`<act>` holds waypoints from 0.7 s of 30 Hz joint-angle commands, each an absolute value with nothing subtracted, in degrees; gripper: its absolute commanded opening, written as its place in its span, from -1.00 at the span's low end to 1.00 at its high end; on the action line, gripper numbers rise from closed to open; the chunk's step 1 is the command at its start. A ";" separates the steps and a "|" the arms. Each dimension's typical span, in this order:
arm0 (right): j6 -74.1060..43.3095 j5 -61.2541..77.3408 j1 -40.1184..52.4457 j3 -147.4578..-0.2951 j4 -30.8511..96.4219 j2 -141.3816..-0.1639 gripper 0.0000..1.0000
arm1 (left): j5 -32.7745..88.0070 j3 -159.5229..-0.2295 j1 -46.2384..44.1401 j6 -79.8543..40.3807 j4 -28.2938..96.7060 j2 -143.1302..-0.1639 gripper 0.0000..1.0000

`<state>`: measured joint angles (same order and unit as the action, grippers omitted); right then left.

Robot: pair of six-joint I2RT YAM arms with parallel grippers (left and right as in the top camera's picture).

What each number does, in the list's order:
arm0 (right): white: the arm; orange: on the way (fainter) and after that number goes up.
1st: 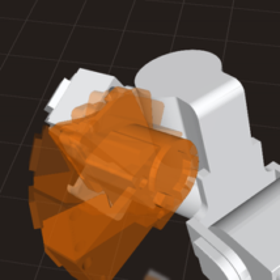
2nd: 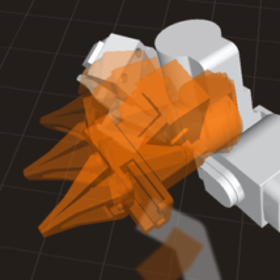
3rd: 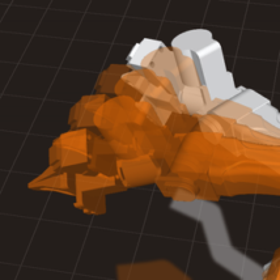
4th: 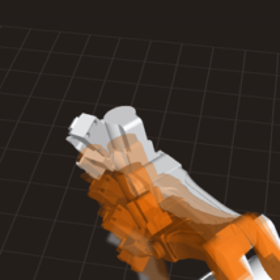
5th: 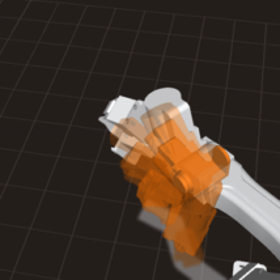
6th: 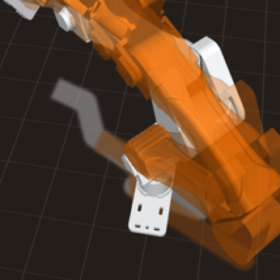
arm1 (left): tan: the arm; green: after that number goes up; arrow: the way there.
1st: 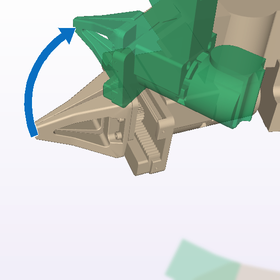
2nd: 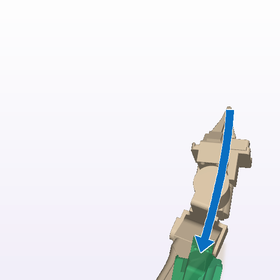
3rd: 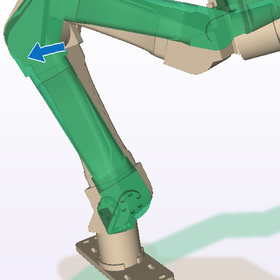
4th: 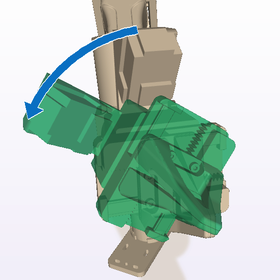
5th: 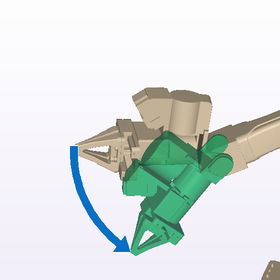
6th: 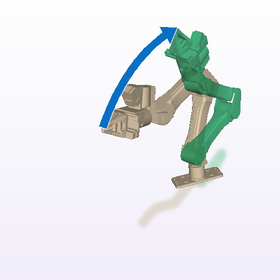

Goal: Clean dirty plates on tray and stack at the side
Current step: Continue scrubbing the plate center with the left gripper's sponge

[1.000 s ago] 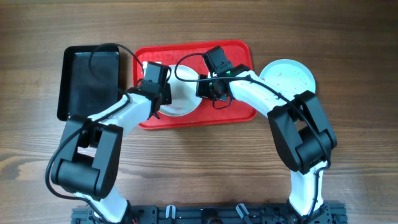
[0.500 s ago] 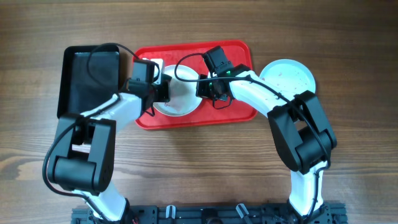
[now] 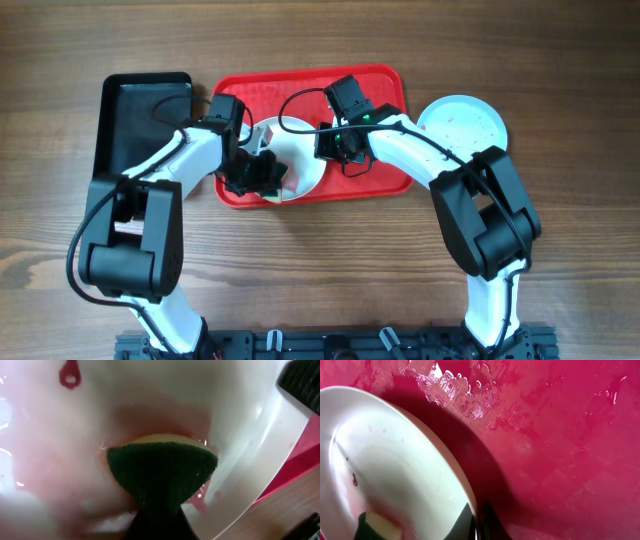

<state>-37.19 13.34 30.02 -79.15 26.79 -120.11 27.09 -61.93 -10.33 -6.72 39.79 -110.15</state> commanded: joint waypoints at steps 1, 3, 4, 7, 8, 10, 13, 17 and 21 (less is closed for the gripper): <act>-37.93 11.22 29.41 -78.63 26.20 -121.64 -0.91 | 7.38 -53.49 -11.44 -11.07 35.16 -121.19 -0.92; -37.91 11.22 29.41 -78.63 26.22 -121.64 -0.91 | 2.04 -53.49 -11.44 -13.34 31.44 -121.19 -0.92; -37.93 11.22 29.41 -78.63 26.22 -121.64 -0.91 | -1.08 -53.49 -11.44 -14.68 30.11 -121.19 -0.92; -37.91 11.22 29.41 -78.63 26.22 -121.64 -0.91 | -11.25 -53.49 -11.44 -17.10 27.73 -121.19 -0.92; -37.91 11.22 29.41 -78.63 26.20 -121.64 -0.91 | -14.85 -53.49 -11.44 -17.28 27.31 -121.19 -0.92; -37.91 11.22 29.41 -78.63 26.20 -121.64 -0.92 | -19.90 -53.49 -11.44 -17.28 27.09 -121.19 -0.92; -37.93 11.20 29.41 -78.63 26.20 -121.64 -0.92 | -22.61 -53.49 -11.44 -17.17 27.62 -121.19 -0.92; -37.93 11.20 29.41 -78.63 26.15 -121.64 -0.91 | -17.67 -53.52 -11.51 -16.58 32.82 -121.19 -0.92; -37.91 11.20 29.41 -78.63 26.13 -121.64 -0.91 | -4.73 -53.60 -11.49 -10.04 37.08 -121.19 -0.92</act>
